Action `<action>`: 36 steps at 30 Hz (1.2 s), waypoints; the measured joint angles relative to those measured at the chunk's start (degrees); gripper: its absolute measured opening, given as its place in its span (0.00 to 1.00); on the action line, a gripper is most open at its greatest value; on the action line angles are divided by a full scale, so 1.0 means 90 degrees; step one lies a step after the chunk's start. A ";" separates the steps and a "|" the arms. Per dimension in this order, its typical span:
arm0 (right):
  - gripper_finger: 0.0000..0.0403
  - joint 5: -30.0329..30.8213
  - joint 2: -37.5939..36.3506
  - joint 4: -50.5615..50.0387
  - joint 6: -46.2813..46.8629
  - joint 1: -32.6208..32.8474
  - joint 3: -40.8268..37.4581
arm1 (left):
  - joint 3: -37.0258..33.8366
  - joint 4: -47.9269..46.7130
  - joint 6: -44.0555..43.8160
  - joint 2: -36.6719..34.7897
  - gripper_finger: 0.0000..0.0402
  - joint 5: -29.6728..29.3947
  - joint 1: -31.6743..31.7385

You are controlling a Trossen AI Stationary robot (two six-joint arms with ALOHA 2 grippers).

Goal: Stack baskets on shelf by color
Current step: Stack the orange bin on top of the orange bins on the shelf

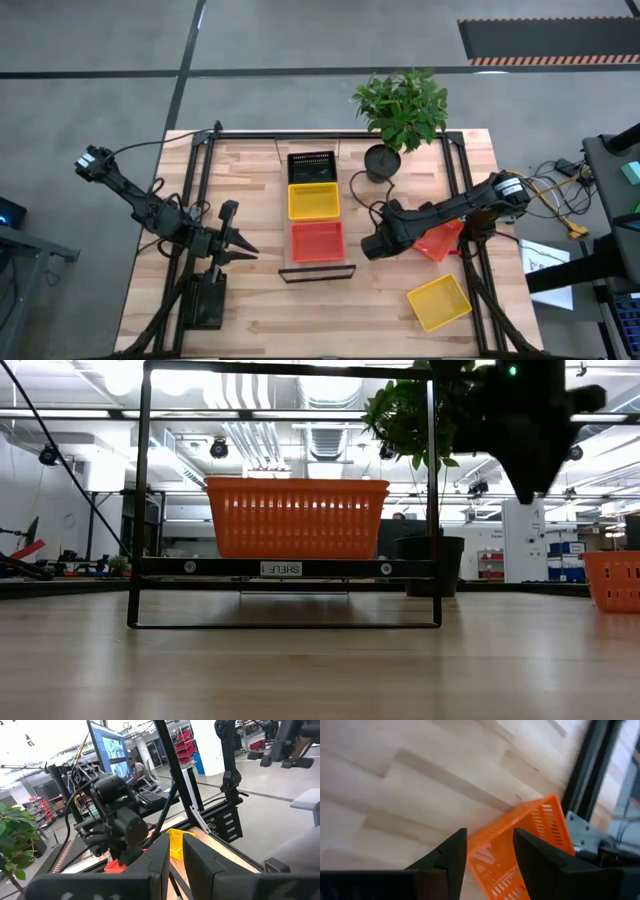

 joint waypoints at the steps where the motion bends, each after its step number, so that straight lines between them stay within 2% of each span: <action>1: 0.38 0.0003 -0.0028 0.0002 0.0206 -0.0004 -0.0123 | -0.0004 0.0003 0.0000 0.0005 0.09 -0.0002 0.0000; 6: 0.38 0.0074 -0.0205 0.0021 0.1479 0.0000 -0.0664 | -0.0041 -0.0002 0.0002 -0.0012 0.09 -0.0056 0.0002; 15: 0.38 0.0334 -0.0333 0.0288 0.3075 0.0029 -0.1680 | -0.0051 -0.0038 0.0005 -0.0004 0.09 -0.0830 0.0002; 29: 0.38 -0.0029 -0.0338 0.1582 0.3303 0.0029 -0.2647 | -0.0051 -0.0040 0.0005 -0.0002 0.09 -0.0913 0.0002; 36: 0.37 -0.0030 -0.0338 0.2459 0.3068 0.0029 -0.2878 | -0.0051 -0.0036 0.0005 -0.0002 0.09 -0.0913 0.0002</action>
